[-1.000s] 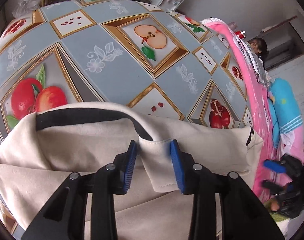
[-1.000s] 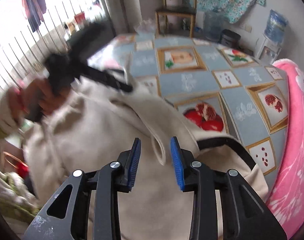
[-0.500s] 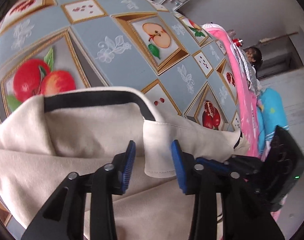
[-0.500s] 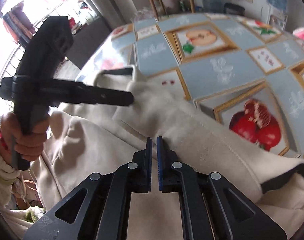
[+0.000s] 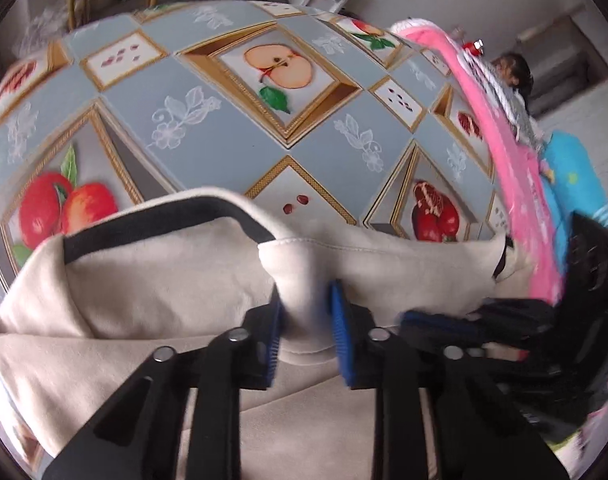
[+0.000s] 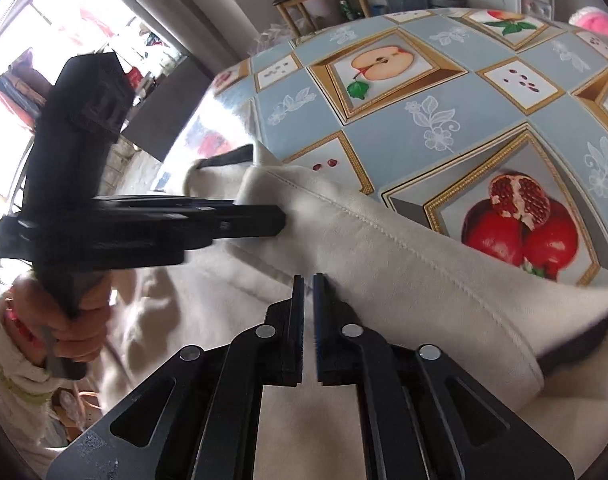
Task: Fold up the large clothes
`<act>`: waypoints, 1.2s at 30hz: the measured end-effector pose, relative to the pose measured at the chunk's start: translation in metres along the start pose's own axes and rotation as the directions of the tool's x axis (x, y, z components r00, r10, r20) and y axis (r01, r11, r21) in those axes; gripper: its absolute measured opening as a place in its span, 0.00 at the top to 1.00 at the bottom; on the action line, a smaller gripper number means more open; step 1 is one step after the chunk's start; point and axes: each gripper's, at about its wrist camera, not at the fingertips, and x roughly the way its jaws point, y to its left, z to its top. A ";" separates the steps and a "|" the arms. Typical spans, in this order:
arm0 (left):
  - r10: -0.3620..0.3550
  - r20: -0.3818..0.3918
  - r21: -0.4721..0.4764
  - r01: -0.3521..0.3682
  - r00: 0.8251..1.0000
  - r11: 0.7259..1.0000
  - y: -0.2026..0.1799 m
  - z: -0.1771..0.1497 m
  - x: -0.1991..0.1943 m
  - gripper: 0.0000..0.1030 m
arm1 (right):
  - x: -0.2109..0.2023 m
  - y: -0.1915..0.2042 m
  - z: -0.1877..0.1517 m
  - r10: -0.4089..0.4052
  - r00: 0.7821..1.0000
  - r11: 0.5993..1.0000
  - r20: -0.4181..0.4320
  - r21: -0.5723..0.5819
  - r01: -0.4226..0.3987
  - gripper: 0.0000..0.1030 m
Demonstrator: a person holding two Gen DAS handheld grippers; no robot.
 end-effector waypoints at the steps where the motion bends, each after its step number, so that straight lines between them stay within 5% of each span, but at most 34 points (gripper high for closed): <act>1: 0.021 0.009 0.032 -0.021 1.000 0.999 -0.004 0.000 0.000 0.84 | -0.017 -0.002 -0.003 0.016 0.999 1.000 0.034 0.007 -0.016 0.73; 2: 0.041 0.017 0.062 -0.042 0.999 0.997 -0.007 -0.001 0.000 0.85 | -0.038 -0.007 -0.007 0.002 0.997 1.000 0.083 0.023 -0.003 0.53; 4: 0.067 0.027 0.101 -0.070 0.997 0.992 -0.011 -0.001 0.001 0.86 | -0.068 -0.021 -0.017 -0.048 0.989 0.997 0.138 0.073 0.038 0.38; 8: 0.079 0.042 0.134 -0.084 0.996 0.987 -0.012 -0.002 0.002 0.86 | -0.089 -0.068 -0.029 -0.057 0.994 0.963 0.095 0.267 0.029 0.38; 15: 0.043 0.056 0.090 -0.048 0.997 0.995 -0.005 -0.006 0.001 0.86 | -0.043 -0.095 -0.033 0.034 0.999 0.922 -0.039 0.388 -0.016 0.54; 20: 0.048 0.084 0.116 -0.057 0.995 0.992 -0.007 -0.009 -0.001 0.87 | -0.041 -0.082 -0.022 -0.016 1.000 0.944 -0.006 0.329 0.017 0.93; 23: 0.059 0.101 0.157 -0.075 0.993 0.985 -0.013 -0.013 -0.004 0.88 | -0.050 -0.071 -0.009 -0.150 0.988 0.970 0.038 0.196 0.140 0.94; 27: 0.112 0.127 0.232 -0.139 0.986 0.963 -0.028 -0.018 -0.002 0.88 | -0.027 -0.059 -0.008 -0.301 0.953 0.953 0.017 0.028 0.301 0.94; 36: 0.157 0.151 0.343 -0.201 0.976 0.918 -0.035 -0.033 0.001 0.88 | -0.028 -0.066 -0.037 -0.258 0.966 0.966 0.015 0.003 0.258 0.91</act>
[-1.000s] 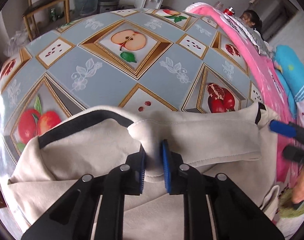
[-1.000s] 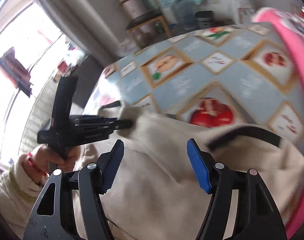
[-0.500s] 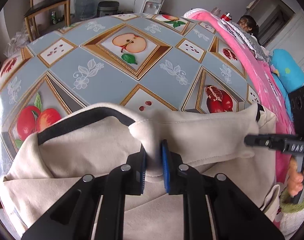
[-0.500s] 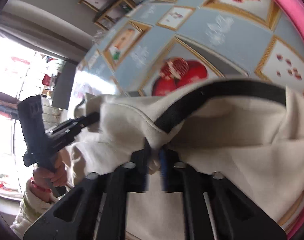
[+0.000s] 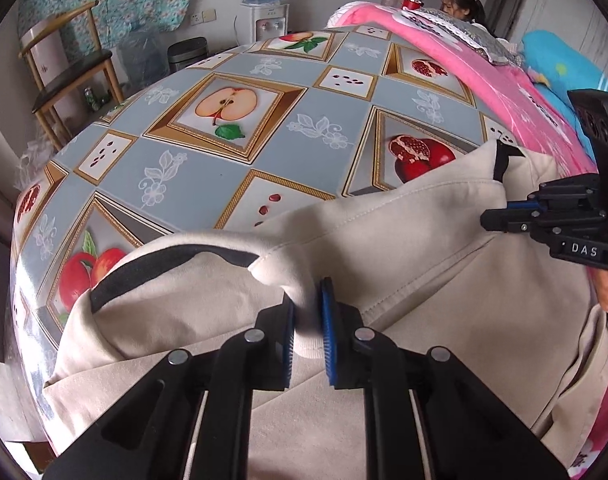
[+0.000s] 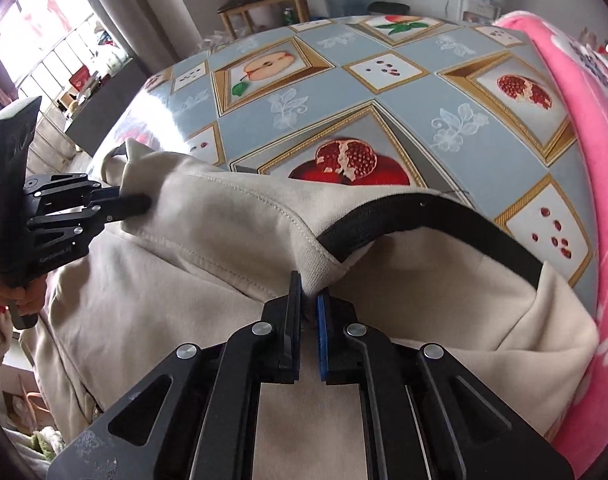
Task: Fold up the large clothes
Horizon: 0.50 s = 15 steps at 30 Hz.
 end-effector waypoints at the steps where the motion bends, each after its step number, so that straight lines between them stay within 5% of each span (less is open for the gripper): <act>1: 0.003 0.002 0.003 -0.003 1.000 1.000 0.000 0.000 0.000 0.88 | -0.002 -0.001 0.000 -0.012 1.000 1.000 0.004 0.018 0.012 0.86; 3: 0.003 0.002 0.004 -0.003 1.000 1.000 0.000 0.000 0.001 0.88 | -0.015 0.000 0.001 -0.043 0.999 0.998 0.021 0.042 0.042 0.72; 8: -0.016 0.010 0.011 0.015 1.000 1.000 0.001 -0.001 0.001 0.88 | -0.071 -0.002 0.004 -0.056 0.981 0.993 0.184 0.108 0.037 0.66; 15: -0.035 0.041 -0.024 0.036 0.999 0.999 0.005 -0.004 0.001 0.88 | -0.020 0.046 0.026 0.125 0.985 0.991 0.119 0.029 -0.129 0.87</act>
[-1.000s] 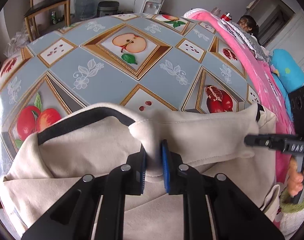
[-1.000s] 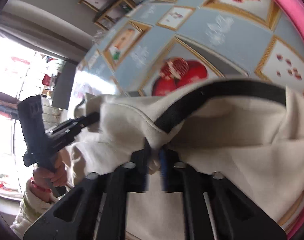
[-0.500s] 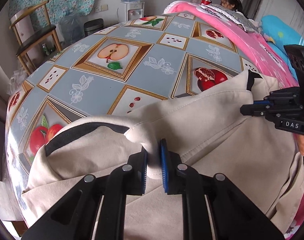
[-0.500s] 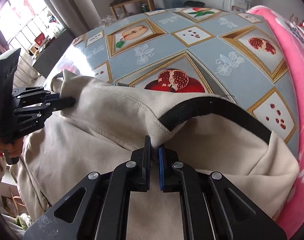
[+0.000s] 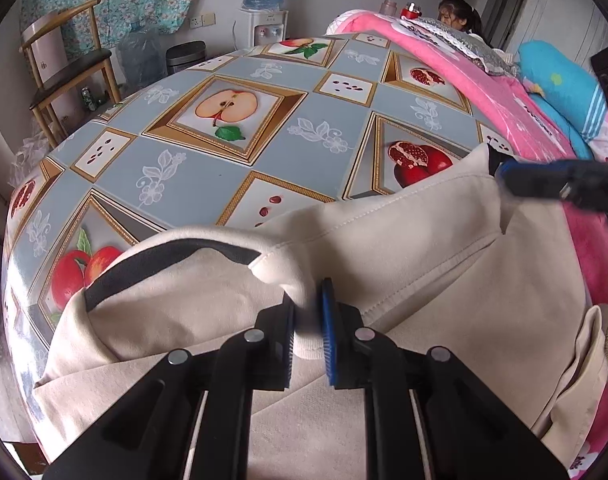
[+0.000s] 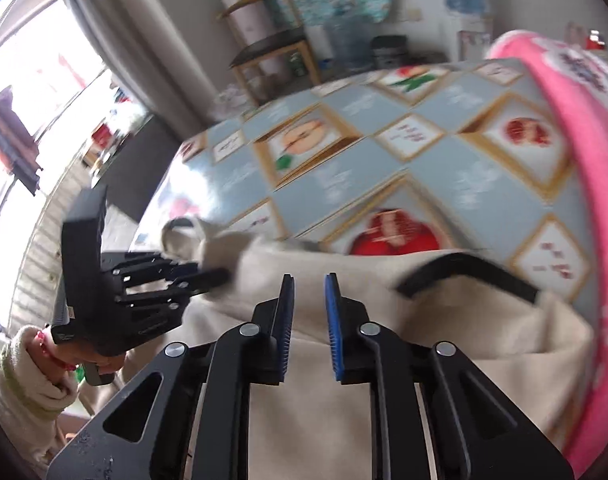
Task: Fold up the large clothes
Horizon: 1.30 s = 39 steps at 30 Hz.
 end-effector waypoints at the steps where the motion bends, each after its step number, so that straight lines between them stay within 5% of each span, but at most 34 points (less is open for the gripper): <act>1: 0.004 0.010 0.002 -0.004 1.000 1.000 0.000 -0.001 -0.001 0.86 | 0.013 0.003 -0.001 0.014 1.000 1.000 -0.020 0.000 -0.014 0.87; 9: 0.078 0.101 -0.068 -0.071 0.992 0.995 0.020 -0.001 -0.031 0.81 | 0.036 -0.006 -0.018 0.041 0.997 0.997 -0.064 0.071 -0.036 0.87; 12: 0.031 0.166 -0.115 -0.012 0.986 0.993 0.025 0.009 -0.049 0.81 | 0.038 0.001 -0.020 0.001 0.999 0.998 -0.051 0.057 0.002 0.87; 16: -0.094 0.088 -0.085 0.101 0.992 0.991 0.004 0.020 -0.030 0.81 | 0.039 0.003 -0.023 -0.021 0.999 0.998 -0.029 0.059 0.022 0.87; 20: 0.018 -0.023 -0.038 -0.019 1.000 0.999 -0.011 0.011 0.008 0.81 | 0.025 0.008 -0.019 -0.028 1.000 0.998 -0.008 0.051 0.028 0.86; 24: 0.025 0.012 -0.045 -0.024 1.000 0.999 -0.011 0.005 0.007 0.81 | 0.015 0.021 -0.005 -0.022 0.998 1.000 0.066 -0.002 0.022 0.84; 31: 0.012 0.028 -0.060 -0.011 1.000 0.998 -0.005 0.003 0.001 0.81 | 0.050 0.021 -0.008 -0.057 0.998 0.998 0.036 -0.022 0.058 0.84; 35: 0.003 0.122 -0.072 0.006 0.992 0.997 0.000 0.010 -0.018 0.81 | 0.051 0.024 -0.012 -0.079 0.996 0.996 0.041 -0.040 0.081 0.84; 39: 0.039 0.047 -0.058 -0.036 0.998 0.998 0.002 0.011 0.001 0.81 | 0.034 0.022 -0.006 -0.059 0.997 0.998 0.056 -0.022 0.060 0.84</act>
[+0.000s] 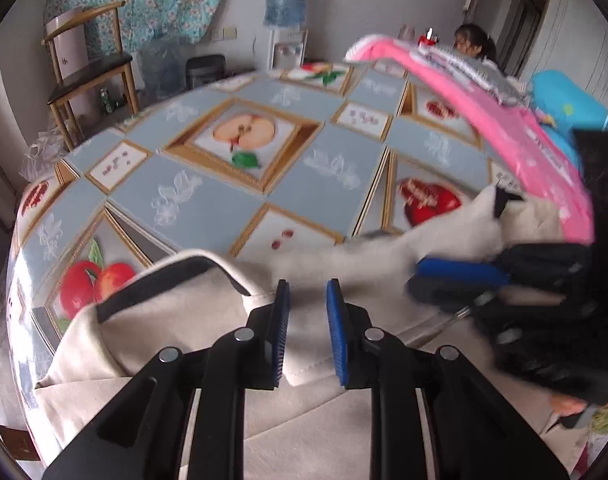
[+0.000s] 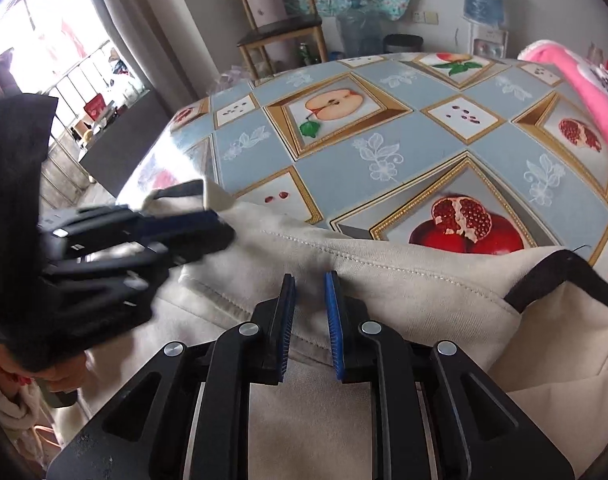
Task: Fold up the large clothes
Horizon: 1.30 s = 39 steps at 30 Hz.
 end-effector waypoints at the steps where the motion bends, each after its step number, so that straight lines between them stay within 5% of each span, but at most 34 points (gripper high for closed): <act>1: 0.011 0.000 0.016 -0.011 1.000 1.000 -0.002 -0.002 0.001 0.81 | -0.008 -0.005 0.001 -0.015 1.000 1.000 0.022 0.018 0.014 0.83; 5: 0.051 0.008 0.073 -0.052 0.999 0.996 -0.010 -0.010 0.001 0.81 | -0.014 -0.044 -0.005 -0.128 0.992 0.986 0.021 0.112 0.125 0.79; 9: 0.028 0.008 0.044 -0.028 1.000 0.999 -0.006 -0.009 0.002 0.81 | -0.008 -0.066 -0.011 -0.053 0.999 0.982 -0.009 0.181 0.054 0.85; 14: 0.016 0.013 0.036 -0.016 1.000 0.999 -0.006 -0.012 -0.008 0.81 | -0.030 -0.048 -0.009 0.007 1.000 0.988 0.026 0.152 -0.011 0.62; 16: 0.017 0.005 0.034 -0.018 1.000 0.999 -0.006 -0.014 -0.008 0.81 | -0.022 -0.036 -0.010 0.008 1.000 0.994 -0.005 0.110 -0.008 0.61; 21: 0.046 -0.019 0.010 -0.046 0.999 0.999 -0.008 -0.016 -0.010 0.81 | 0.004 -0.019 -0.011 -0.107 0.990 0.993 -0.096 0.029 0.111 0.56; 24: 0.059 0.008 0.010 -0.059 0.998 0.998 -0.008 -0.018 -0.034 0.81 | -0.027 -0.012 -0.009 -0.075 0.996 0.995 -0.049 0.061 0.078 0.56; 27: 0.082 0.039 0.006 -0.082 0.996 0.997 -0.005 -0.027 -0.071 0.81 | -0.069 -0.001 -0.012 -0.092 0.996 0.995 0.008 0.041 0.091 0.46; 33: 0.112 0.065 -0.083 -0.106 0.992 0.991 0.013 -0.079 -0.148 0.79 | -0.145 0.029 -0.050 -0.060 0.993 0.998 0.097 -0.010 0.061 0.19; 39: 0.133 0.092 -0.208 -0.112 0.987 0.972 0.033 -0.163 -0.210 0.51 | -0.166 0.057 -0.114 0.031 0.997 0.999 0.068 0.013 -0.032 0.13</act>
